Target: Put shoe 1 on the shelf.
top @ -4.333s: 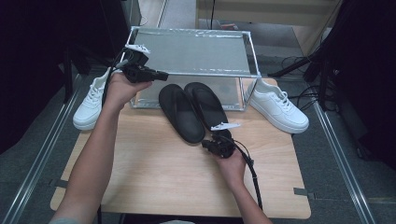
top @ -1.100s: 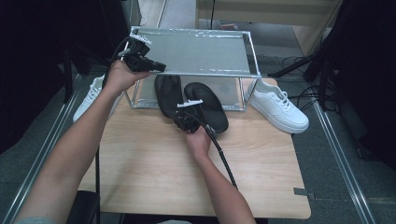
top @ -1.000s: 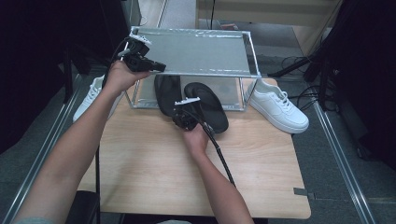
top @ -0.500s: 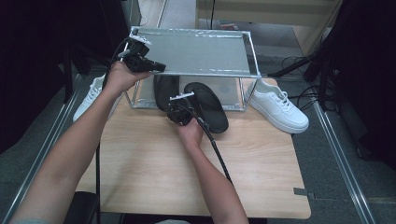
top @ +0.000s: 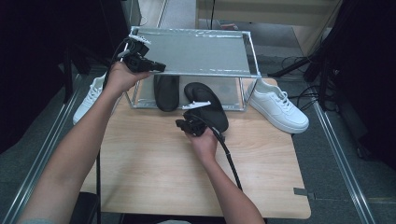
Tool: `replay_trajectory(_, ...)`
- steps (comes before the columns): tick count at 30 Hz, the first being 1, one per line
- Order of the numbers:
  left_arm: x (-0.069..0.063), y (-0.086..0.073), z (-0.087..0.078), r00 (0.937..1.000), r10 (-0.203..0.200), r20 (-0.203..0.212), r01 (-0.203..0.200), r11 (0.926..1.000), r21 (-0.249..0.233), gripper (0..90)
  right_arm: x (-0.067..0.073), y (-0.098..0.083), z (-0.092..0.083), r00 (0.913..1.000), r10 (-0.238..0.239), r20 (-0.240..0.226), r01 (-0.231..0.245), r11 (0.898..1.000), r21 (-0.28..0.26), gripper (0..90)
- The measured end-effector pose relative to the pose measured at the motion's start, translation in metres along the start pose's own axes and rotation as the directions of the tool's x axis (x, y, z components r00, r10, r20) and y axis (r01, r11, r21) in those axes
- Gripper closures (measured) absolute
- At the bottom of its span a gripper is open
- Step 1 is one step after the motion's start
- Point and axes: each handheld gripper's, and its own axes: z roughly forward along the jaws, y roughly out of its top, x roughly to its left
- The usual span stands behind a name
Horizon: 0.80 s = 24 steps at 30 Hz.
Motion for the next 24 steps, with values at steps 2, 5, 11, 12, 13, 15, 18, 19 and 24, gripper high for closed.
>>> replay_trajectory(2, 0.000, 0.000, 0.000, 1.0000, -0.001, 0.001, 0.001, 1.0000, -0.001, 89.8, -0.001, -0.005, -0.010, 1.0000, -0.002, 0.002, 0.002, 1.000, -0.001, 90.0)
replay_trajectory(5, 0.000, 0.000, 0.000, 1.0000, -0.002, -0.001, 0.002, 1.0000, 0.001, 89.8, -0.007, -0.013, -0.026, 0.9999, 0.014, 0.001, -0.014, 1.000, -0.014, 90.0)
replay_trajectory(11, -0.001, 0.001, 0.000, 0.9999, 0.006, -0.010, -0.006, 1.0000, 0.007, 89.8, -0.022, -0.034, -0.057, 0.9985, 0.050, 0.021, -0.049, 0.997, -0.059, 90.0)
replay_trajectory(12, -0.001, 0.001, 0.000, 0.9999, 0.005, -0.011, -0.005, 1.0000, 0.008, 89.7, -0.023, -0.037, -0.061, 0.9982, 0.051, 0.030, -0.049, 0.997, -0.060, 90.0)
replay_trajectory(13, -0.002, 0.001, 0.000, 0.9999, 0.005, -0.011, -0.005, 1.0000, 0.008, 89.8, -0.026, -0.041, -0.067, 0.9979, 0.051, 0.041, -0.048, 0.997, -0.064, 90.0)
replay_trajectory(15, -0.002, 0.001, 0.000, 0.9999, 0.005, -0.012, -0.005, 0.9999, 0.009, 89.7, -0.032, -0.047, -0.076, 0.9968, 0.055, 0.059, -0.051, 0.996, -0.067, 90.0)
replay_trajectory(18, -0.002, 0.001, 0.000, 0.9999, 0.004, -0.012, -0.004, 0.9999, 0.009, 89.8, -0.041, -0.055, -0.087, 0.9938, 0.077, 0.081, -0.071, 0.995, -0.073, 90.0)
replay_trajectory(19, -0.002, 0.001, 0.000, 0.9999, 0.003, -0.011, -0.003, 1.0000, 0.009, 89.8, -0.044, -0.057, -0.090, 0.9927, 0.083, 0.088, -0.077, 0.994, -0.072, 90.0)
replay_trajectory(24, -0.001, 0.001, 0.000, 0.9999, 0.002, -0.011, -0.002, 1.0000, 0.006, 89.8, -0.054, -0.066, -0.102, 0.9893, 0.094, 0.112, -0.085, 0.993, -0.079, 90.0)
